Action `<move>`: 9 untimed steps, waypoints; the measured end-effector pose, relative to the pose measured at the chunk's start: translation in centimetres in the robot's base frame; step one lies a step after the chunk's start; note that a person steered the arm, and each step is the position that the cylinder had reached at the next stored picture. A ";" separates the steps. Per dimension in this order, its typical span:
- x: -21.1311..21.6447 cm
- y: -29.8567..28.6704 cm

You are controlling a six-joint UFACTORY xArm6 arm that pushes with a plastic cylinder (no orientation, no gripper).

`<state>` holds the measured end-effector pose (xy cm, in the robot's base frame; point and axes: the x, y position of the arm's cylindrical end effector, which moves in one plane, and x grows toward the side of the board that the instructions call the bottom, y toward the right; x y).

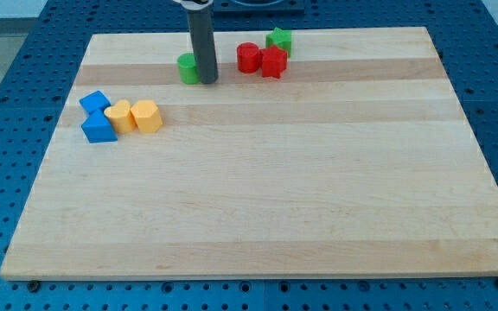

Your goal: Push the green circle to the top left of the board

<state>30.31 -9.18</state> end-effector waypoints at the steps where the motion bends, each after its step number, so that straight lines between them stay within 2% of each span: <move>1: -1.1 -3.0; 3: -1.5 -8.9; 6: -1.7 -14.5; 9: -4.6 -15.0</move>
